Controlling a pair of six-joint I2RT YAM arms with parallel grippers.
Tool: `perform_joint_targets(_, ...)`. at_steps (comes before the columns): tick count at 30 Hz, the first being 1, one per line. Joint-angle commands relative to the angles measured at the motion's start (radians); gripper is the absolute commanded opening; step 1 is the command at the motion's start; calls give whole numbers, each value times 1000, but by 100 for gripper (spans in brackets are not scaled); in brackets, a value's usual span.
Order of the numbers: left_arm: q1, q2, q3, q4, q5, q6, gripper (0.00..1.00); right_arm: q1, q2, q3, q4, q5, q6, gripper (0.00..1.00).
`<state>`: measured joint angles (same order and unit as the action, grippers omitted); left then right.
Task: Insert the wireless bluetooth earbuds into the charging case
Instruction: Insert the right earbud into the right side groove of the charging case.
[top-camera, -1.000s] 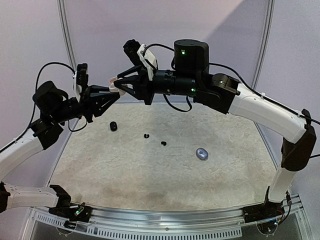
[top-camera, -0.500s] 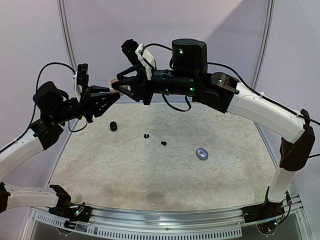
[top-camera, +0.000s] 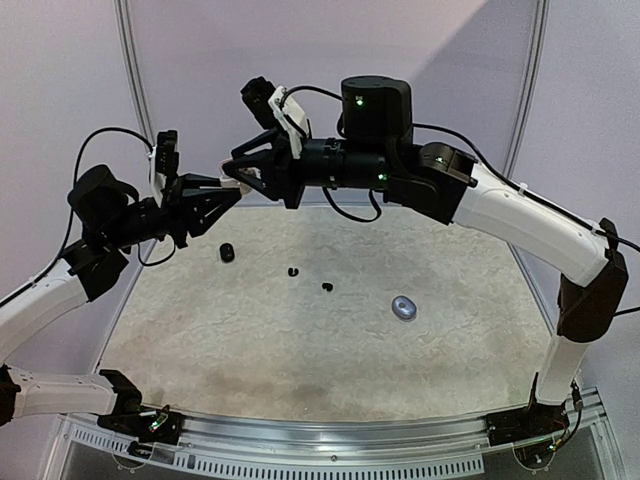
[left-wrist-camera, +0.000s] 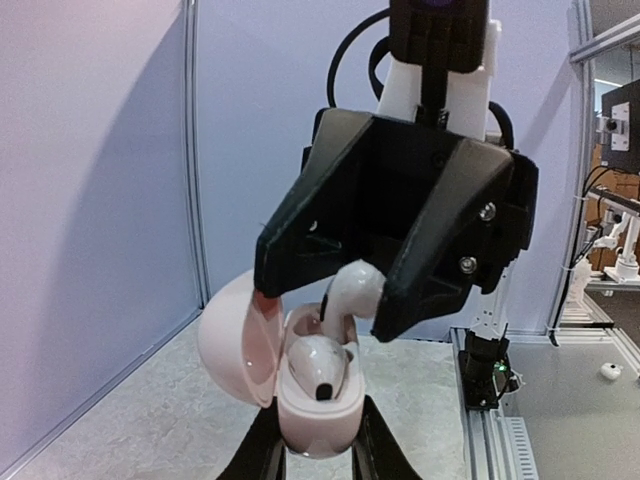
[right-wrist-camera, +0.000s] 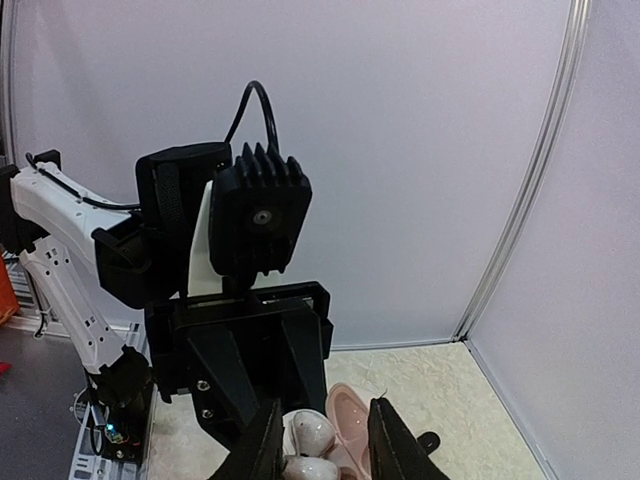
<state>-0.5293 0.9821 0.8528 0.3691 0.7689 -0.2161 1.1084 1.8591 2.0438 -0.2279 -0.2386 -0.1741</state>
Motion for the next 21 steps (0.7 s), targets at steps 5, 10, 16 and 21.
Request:
perform_joint_targets(5,-11,-7,-1,29,78,63,0,-14,36,56,-45,96,30,30)
perform_joint_targets(10,-11,-6,0,38,68,47,0,-14,42,51,-47,66,30,28)
perform_joint_targets(16,-11,-3,-3,32,25,1,0,-13,44,47,-18,21,38,27)
perform_joint_targets(21,-11,-3,0,22,2,-2,0,-12,48,48,-12,17,29,26)
